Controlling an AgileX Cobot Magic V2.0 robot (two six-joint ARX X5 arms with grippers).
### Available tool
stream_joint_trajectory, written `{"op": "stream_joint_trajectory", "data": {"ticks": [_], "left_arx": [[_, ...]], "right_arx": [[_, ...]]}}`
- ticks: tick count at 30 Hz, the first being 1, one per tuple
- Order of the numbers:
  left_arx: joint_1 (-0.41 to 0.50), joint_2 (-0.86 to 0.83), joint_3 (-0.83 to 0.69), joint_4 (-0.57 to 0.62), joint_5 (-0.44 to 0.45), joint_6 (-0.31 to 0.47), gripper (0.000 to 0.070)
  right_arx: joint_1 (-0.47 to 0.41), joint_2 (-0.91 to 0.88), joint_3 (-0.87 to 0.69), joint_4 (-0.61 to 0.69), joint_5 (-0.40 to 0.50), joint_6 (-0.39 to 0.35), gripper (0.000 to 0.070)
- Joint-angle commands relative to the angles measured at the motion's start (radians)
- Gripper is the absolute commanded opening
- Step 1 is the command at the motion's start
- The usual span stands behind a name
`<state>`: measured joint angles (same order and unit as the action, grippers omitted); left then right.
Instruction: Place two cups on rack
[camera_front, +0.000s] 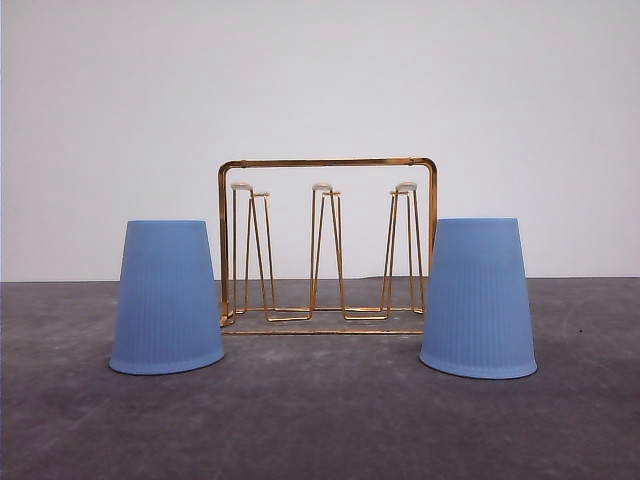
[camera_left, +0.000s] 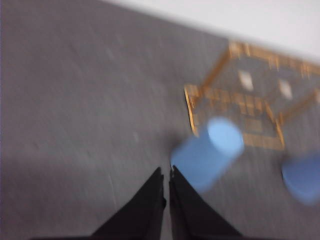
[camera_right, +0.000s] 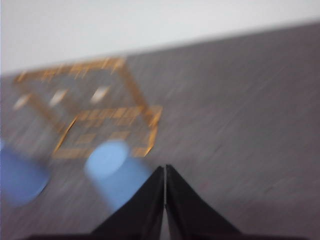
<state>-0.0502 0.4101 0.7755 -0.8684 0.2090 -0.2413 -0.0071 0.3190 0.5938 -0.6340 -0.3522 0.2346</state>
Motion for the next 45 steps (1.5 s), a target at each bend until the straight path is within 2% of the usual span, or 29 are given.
{"op": "stream_joint_trajectory", "data": {"ticks": [1,4,8,10,13,15,16,17,18,19,20,21,22,25,28,34,39,45], "left_arx": [[-0.001,0.047,0.020,-0.027,0.050,0.099,0.0001],[-0.016,0.104,0.022,-0.029,0.135,0.140,0.0002],[-0.106,0.147,0.022,0.005,0.139,0.209,0.0002],[-0.171,0.163,0.022,0.024,0.138,0.285,0.0002],[-0.257,0.174,0.022,0.029,0.140,0.459,0.0012],[-0.292,0.177,0.022,0.032,0.139,0.525,0.0033],[-0.303,0.177,0.022,0.037,0.139,0.540,0.0034],[-0.310,0.178,0.022,0.045,0.139,0.545,0.0049],[-0.313,0.178,0.022,0.056,0.140,0.544,0.0103],[-0.315,0.178,0.022,0.069,0.140,0.544,0.0258],[-0.315,0.178,0.022,0.084,0.139,0.544,0.0384],[-0.315,0.178,0.022,0.099,0.140,0.543,0.0504],[-0.315,0.178,0.022,0.112,0.140,0.539,0.0535],[-0.317,0.191,0.022,0.156,0.140,0.511,0.0516],[-0.318,0.238,0.022,0.214,0.139,0.451,0.0516],[-0.324,0.427,0.022,0.400,0.135,0.358,0.0516],[-0.353,0.618,0.022,0.565,0.088,0.351,0.0523],[-0.376,0.815,0.022,0.693,0.053,0.346,0.0566]], "right_arx": [[0.000,0.042,0.009,0.004,-0.077,-0.043,0.0000],[0.015,0.099,0.009,0.005,-0.126,-0.091,0.0000],[0.077,0.125,0.009,0.005,-0.113,-0.187,0.0000],[0.118,0.125,0.009,0.004,-0.111,-0.237,0.0000],[0.167,0.123,0.009,0.003,-0.111,-0.295,0.0001],[0.185,0.123,0.009,0.002,-0.111,-0.312,0.0009],[0.191,0.123,0.009,0.002,-0.109,-0.322,0.0038],[0.194,0.123,0.009,0.003,-0.104,-0.329,0.0114],[0.195,0.123,0.009,0.003,-0.088,-0.332,0.0222],[0.196,0.123,0.009,0.004,-0.066,-0.332,0.0357],[0.196,0.123,0.009,0.004,-0.048,-0.332,0.0490],[0.196,0.123,0.009,0.004,-0.035,-0.332,0.0554],[0.196,0.123,0.009,0.004,-0.028,-0.332,0.0573],[0.196,0.123,0.009,0.004,-0.012,-0.332,0.0573],[0.196,0.123,0.009,0.005,-0.011,-0.331,0.0573],[0.196,0.123,0.009,0.005,-0.011,-0.329,0.0573],[0.196,0.123,0.009,0.005,-0.011,-0.328,0.0573],[0.196,0.123,0.009,0.005,-0.010,-0.327,0.0573]]}}
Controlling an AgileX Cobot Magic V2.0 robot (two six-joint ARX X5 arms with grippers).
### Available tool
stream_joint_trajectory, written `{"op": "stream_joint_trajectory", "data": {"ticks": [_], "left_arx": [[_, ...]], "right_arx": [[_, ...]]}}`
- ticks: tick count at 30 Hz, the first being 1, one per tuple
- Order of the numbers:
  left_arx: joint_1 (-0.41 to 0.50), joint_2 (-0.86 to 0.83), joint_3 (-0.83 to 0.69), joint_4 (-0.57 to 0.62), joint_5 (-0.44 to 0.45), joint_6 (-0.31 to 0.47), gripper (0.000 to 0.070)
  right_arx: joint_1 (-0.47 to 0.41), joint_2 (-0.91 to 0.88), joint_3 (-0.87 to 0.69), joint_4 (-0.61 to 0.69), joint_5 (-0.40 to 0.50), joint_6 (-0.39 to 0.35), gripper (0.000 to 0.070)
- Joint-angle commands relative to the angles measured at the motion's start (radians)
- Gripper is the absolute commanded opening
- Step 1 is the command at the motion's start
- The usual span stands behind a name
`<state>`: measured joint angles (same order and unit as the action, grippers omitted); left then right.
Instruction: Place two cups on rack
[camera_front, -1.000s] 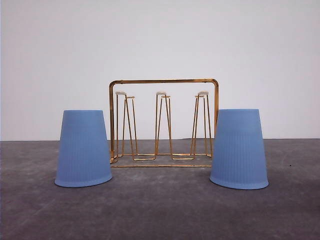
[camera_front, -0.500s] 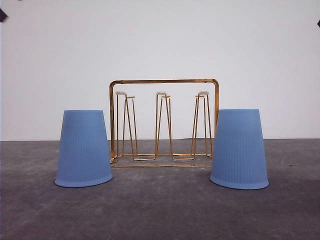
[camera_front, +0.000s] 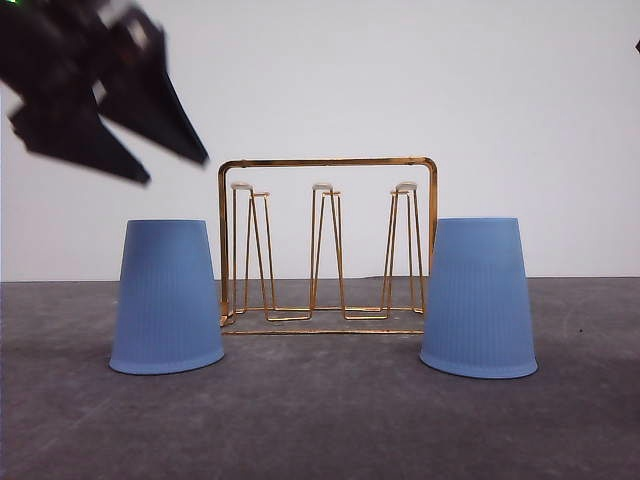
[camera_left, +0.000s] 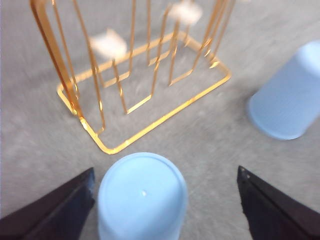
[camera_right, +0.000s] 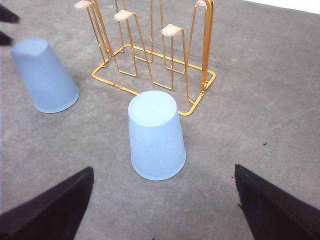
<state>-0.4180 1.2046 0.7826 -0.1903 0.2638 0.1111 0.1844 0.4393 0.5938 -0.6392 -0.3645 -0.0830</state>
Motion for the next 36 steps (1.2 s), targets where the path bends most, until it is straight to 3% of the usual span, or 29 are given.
{"op": "stream_joint_trajectory", "data": {"ticks": [1,14,16,19,23,28,32,36], "left_arx": [[-0.009,0.047,0.015,0.029,-0.003,-0.013,0.0566],[-0.010,0.236,0.015,0.054,-0.004,-0.026,0.0547],[-0.011,0.236,0.015,0.054,-0.004,-0.026,0.0470],[-0.011,0.229,0.021,0.035,-0.004,-0.026,0.0294],[-0.014,0.212,0.079,-0.080,-0.005,-0.026,0.0271],[-0.016,0.196,0.244,-0.310,-0.013,-0.027,0.0271],[-0.023,0.195,0.404,-0.456,-0.074,-0.027,0.0270],[-0.032,0.195,0.542,-0.505,-0.152,-0.027,0.0270]], "right_arx": [[0.004,0.003,0.009,0.010,0.002,-0.010,0.0573],[0.004,0.003,0.009,0.010,0.002,-0.010,0.0572],[0.004,0.003,0.009,0.010,0.002,-0.010,0.0572],[0.004,0.003,0.009,0.010,0.002,-0.010,0.0572],[0.004,0.003,0.009,0.010,0.002,-0.006,0.0572],[0.004,0.003,0.009,0.010,0.002,-0.004,0.0572],[0.004,0.003,0.009,0.010,0.003,-0.004,0.0572],[0.004,0.003,0.009,0.011,0.003,-0.004,0.0572]]}}
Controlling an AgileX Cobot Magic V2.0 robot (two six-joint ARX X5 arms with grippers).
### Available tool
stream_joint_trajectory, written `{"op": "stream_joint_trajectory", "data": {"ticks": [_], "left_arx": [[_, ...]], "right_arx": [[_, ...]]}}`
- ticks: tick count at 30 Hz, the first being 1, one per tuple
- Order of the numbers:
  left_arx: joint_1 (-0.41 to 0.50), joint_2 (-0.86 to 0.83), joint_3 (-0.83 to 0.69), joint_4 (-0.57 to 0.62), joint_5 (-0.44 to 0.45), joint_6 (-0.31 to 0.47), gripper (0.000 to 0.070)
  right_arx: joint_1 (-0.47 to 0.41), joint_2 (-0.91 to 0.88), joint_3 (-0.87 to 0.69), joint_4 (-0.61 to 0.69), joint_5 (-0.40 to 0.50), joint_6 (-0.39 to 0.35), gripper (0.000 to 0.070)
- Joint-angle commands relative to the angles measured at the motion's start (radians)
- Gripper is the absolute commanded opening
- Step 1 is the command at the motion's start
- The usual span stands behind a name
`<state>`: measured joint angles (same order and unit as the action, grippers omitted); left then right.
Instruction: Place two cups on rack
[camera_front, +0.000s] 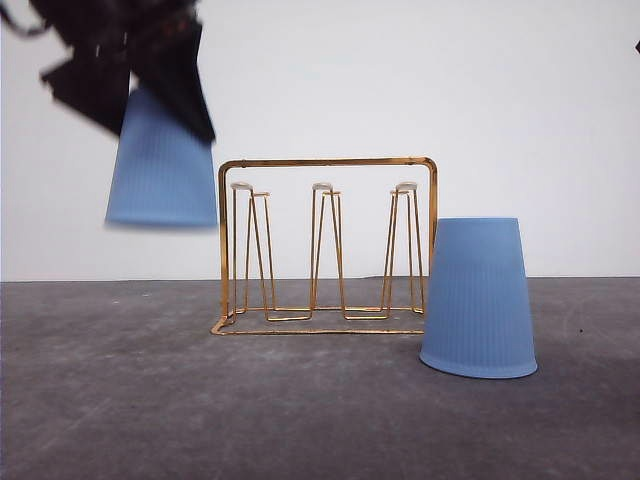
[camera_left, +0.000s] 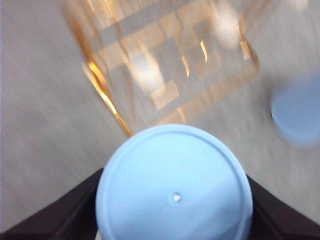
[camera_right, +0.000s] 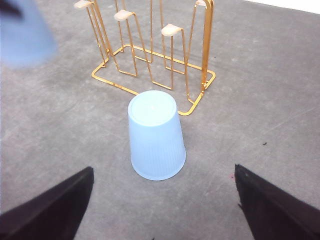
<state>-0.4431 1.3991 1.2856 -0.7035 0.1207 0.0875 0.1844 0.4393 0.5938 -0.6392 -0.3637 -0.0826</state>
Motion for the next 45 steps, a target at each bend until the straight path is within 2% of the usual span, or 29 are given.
{"op": "stream_joint_trajectory", "data": {"ticks": [1,8,26,28,32,34,37,39,45], "left_arx": [[-0.008,0.001,0.066,0.014,-0.021,-0.005,0.0270],[-0.009,0.015,0.112,0.178,-0.036,-0.091,0.0270],[-0.017,0.291,0.112,0.273,-0.034,-0.133,0.0281],[-0.021,0.312,0.112,0.272,-0.034,-0.134,0.0308],[-0.029,0.335,0.112,0.263,-0.034,-0.134,0.0453],[-0.035,0.334,0.113,0.260,-0.034,-0.134,0.0493],[-0.036,0.310,0.132,0.198,-0.021,-0.134,0.0489],[-0.034,0.294,0.167,0.109,-0.019,-0.134,0.0469],[-0.023,0.232,0.275,-0.174,-0.008,-0.134,0.0467]], "right_arx": [[0.004,0.003,0.009,0.011,0.002,-0.004,0.0572],[0.004,0.003,0.009,0.018,0.002,-0.004,0.0572],[0.004,0.003,0.009,0.018,0.002,-0.005,0.0572],[0.004,0.003,0.009,0.018,0.002,-0.005,0.0572],[0.004,0.003,0.009,0.018,0.002,-0.005,0.0572],[0.004,0.003,0.009,0.018,0.002,-0.005,0.0572],[0.004,0.003,0.009,0.018,0.002,-0.005,0.0573],[0.004,0.003,0.009,0.018,0.002,-0.004,0.0572],[0.004,0.003,0.009,0.017,0.000,-0.004,0.0573]]}}
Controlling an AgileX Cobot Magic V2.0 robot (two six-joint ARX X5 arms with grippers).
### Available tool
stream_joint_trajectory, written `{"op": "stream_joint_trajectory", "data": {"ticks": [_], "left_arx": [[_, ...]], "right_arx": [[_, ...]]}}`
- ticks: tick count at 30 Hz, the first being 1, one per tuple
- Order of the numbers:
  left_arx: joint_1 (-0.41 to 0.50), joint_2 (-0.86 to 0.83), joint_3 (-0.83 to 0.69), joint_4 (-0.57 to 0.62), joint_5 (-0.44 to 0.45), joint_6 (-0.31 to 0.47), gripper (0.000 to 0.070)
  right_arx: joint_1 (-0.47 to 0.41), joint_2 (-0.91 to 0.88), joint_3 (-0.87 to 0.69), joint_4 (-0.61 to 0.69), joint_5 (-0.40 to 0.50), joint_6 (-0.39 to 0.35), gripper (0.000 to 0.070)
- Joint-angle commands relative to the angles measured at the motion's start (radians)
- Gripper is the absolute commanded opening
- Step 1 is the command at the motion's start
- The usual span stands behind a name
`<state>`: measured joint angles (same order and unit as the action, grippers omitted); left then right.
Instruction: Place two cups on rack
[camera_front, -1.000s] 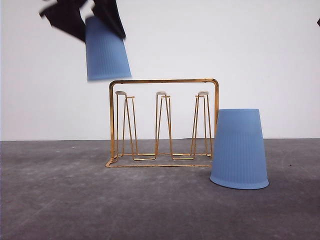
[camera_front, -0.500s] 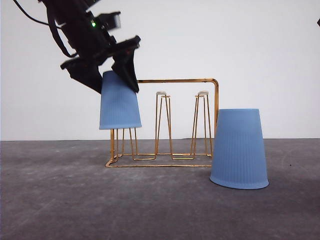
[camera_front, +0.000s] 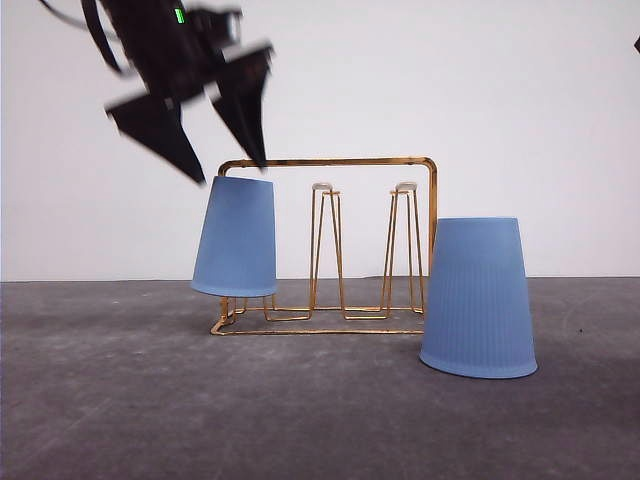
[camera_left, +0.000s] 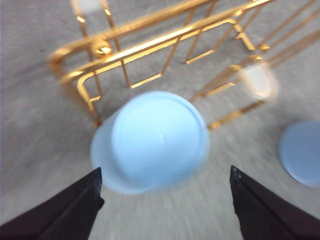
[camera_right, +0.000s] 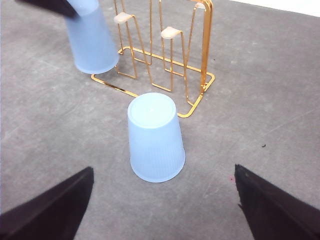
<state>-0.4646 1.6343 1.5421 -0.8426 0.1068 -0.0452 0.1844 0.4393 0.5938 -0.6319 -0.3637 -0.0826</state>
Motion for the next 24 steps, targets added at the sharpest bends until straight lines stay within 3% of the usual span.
{"op": "stream_joint_trajectory", "data": {"ticks": [1,7,10,17,24], "left_arx": [[0.001,-0.021,0.019,-0.064,0.017,-0.001,0.0467],[0.020,-0.138,-0.035,-0.165,0.096,0.000,0.0421],[0.020,-0.254,-0.165,-0.090,0.102,-0.011,0.0416],[0.033,-0.564,-0.569,0.162,0.082,-0.122,0.0417],[0.042,-0.741,-0.777,0.203,0.039,-0.210,0.0417]], "right_arx": [[0.004,0.003,0.009,0.010,-0.001,-0.004,0.0573],[0.004,0.007,0.009,0.010,-0.007,0.009,0.0572],[0.005,0.028,0.009,0.013,-0.014,0.013,0.0573],[0.037,0.172,0.009,0.124,-0.085,0.031,0.0573],[0.114,0.401,0.009,0.328,-0.068,0.030,0.0573]]}}
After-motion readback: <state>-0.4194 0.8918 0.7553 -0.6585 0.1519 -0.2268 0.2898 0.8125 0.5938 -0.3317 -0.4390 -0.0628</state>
